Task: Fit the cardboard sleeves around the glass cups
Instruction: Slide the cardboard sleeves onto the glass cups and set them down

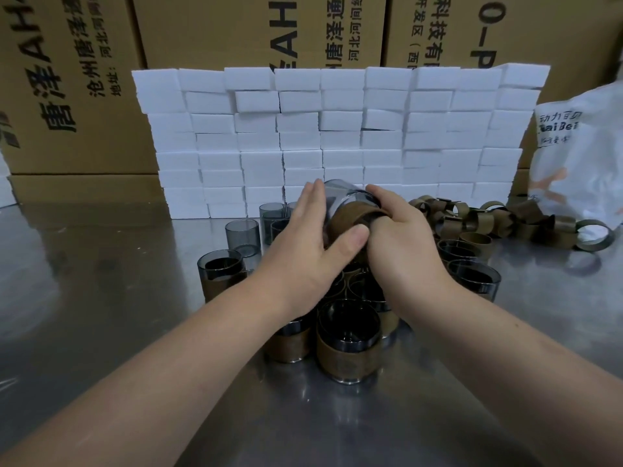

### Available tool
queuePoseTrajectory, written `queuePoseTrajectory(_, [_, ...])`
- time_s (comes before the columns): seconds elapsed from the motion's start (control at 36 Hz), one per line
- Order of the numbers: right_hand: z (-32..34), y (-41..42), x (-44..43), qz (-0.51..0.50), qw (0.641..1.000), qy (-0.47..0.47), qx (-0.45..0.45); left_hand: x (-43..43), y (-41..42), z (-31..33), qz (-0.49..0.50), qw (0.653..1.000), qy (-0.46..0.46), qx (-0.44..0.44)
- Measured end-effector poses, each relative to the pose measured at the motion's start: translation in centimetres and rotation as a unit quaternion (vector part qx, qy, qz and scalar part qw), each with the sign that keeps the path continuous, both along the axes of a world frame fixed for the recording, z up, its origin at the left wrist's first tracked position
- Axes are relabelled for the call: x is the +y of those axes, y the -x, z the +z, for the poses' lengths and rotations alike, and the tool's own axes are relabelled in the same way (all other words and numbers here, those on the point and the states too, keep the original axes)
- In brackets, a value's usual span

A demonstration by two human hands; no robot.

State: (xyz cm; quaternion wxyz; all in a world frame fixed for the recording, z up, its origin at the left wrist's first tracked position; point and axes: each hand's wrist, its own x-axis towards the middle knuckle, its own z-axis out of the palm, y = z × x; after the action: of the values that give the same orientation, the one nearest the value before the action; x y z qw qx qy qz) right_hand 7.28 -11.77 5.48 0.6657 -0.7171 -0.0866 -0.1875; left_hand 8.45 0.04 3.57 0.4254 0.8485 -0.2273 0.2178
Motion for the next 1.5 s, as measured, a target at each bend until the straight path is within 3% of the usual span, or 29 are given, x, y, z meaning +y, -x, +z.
queuePoseTrajectory(0.14, [0.2, 0.3, 0.2, 0.012, 0.997, 0.069, -0.026, -0.3, 0.5, -0.1, 0.034, 0.998, -0.022, -0.045])
queuePoseTrajectory(0.28, [0.5, 0.3, -0.2, 0.035, 0.993, 0.112, -0.028, -0.1, 0.7, 0.3, 0.015, 0.994, 0.068, -0.081])
queuePoseTrajectory(0.53, [0.5, 0.5, -0.2, 0.076, 0.991, 0.110, -0.025, 0.4, 0.6, 1.5, 0.061, 0.988, 0.114, -0.085])
queuePoseTrajectory(0.75, [0.9, 0.3, -0.7, 0.113, 0.985, 0.119, -0.055, 1.0, 0.4, 1.9, 0.042, 0.987, 0.130, -0.081])
queuePoseTrajectory(1.14, [1.2, 0.0, -1.5, 0.079, 0.985, 0.142, -0.063, 2.1, 0.2, 1.8, 0.011, 0.984, 0.124, -0.127])
queuePoseTrajectory(1.5, [1.5, 0.1, -1.3, 0.072, 0.984, 0.131, -0.095, 2.4, 0.0, 2.0, 0.031, 0.976, 0.178, -0.122])
